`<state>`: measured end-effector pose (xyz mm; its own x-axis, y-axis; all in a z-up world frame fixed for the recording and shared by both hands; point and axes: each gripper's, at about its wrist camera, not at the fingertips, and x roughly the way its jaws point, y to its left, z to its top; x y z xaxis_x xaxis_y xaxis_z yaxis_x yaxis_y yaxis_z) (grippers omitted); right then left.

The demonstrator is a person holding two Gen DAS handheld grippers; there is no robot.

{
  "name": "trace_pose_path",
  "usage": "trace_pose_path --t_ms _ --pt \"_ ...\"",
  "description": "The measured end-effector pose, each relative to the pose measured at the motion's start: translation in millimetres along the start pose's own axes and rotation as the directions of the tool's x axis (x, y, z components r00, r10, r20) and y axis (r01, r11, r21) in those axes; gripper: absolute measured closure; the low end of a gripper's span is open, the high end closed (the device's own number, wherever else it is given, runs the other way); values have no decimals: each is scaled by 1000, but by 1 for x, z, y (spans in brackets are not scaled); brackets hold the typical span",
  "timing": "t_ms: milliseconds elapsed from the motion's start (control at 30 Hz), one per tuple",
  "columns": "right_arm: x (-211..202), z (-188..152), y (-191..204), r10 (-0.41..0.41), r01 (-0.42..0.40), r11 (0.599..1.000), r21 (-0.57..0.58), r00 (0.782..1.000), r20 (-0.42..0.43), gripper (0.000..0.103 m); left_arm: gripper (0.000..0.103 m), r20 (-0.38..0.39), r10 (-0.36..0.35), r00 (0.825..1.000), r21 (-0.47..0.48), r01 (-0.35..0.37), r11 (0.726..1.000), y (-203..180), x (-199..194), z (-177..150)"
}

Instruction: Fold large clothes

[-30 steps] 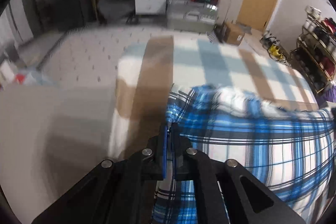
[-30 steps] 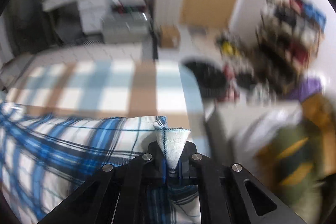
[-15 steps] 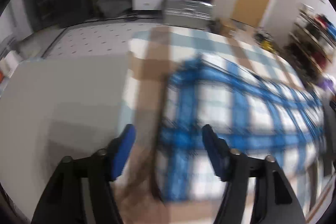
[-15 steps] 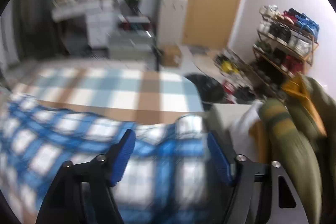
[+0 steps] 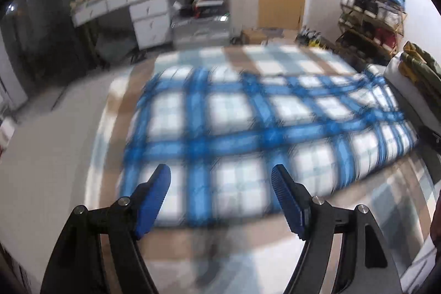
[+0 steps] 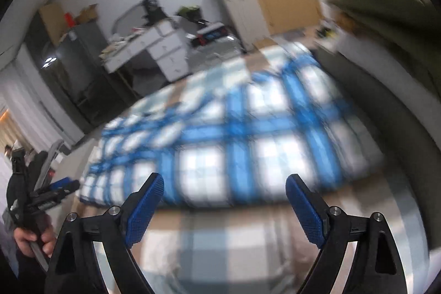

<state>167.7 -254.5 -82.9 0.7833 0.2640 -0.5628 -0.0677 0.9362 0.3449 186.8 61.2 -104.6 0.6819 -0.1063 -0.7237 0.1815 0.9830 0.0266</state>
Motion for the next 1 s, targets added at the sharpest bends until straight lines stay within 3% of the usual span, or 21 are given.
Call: trace_pose_path --t_ms 133,167,233,267,300,333,467,567,667,800,867,933,967,1000 --pt "50 17 41 -67 59 987 -152 997 -47 14 31 -4 -60 998 -71 60 996 -8 42 17" --pt "72 15 46 -115 98 979 -181 989 -88 15 31 -23 -83 996 -92 80 993 -9 53 15" --pt "106 7 44 -214 175 960 -220 962 -169 36 31 -78 -88 993 -137 77 988 -6 67 12" --pt "125 1 36 -263 212 952 -222 935 -237 37 31 -102 -103 989 -160 86 983 -1 79 9" --pt "131 -1 29 -267 216 955 -205 926 -267 35 31 -112 -116 987 -174 95 980 1 85 8" --pt "130 -1 25 -283 236 949 -210 929 -238 34 31 -113 -134 985 -182 112 977 5 90 5" --pt "129 10 25 -301 258 948 -186 917 -261 35 31 -58 -138 989 -141 128 982 7 88 1" --pt "117 22 47 -209 183 972 -147 959 -190 33 30 -27 -177 984 -161 170 972 14 90 0" --pt "123 26 76 -145 116 975 -189 978 -150 33 30 -8 -235 972 -225 228 947 25 87 -3" --pt "175 22 99 -196 133 961 -244 947 -253 34 30 -14 -203 979 -202 196 960 16 82 -7" --pt "213 20 97 -228 140 958 -251 902 -366 31 30 -16 -194 981 -200 187 962 13 82 -7" --pt "217 27 100 -249 158 953 -258 894 -373 32 30 -16 -205 979 -212 197 957 10 85 -7" --pt "219 33 103 -254 163 955 -248 883 -395 38 30 -12 -217 976 -224 209 952 12 85 -7" --pt "216 40 109 -222 137 963 -233 891 -395 48 30 -7 -233 973 -239 224 945 15 84 -8"
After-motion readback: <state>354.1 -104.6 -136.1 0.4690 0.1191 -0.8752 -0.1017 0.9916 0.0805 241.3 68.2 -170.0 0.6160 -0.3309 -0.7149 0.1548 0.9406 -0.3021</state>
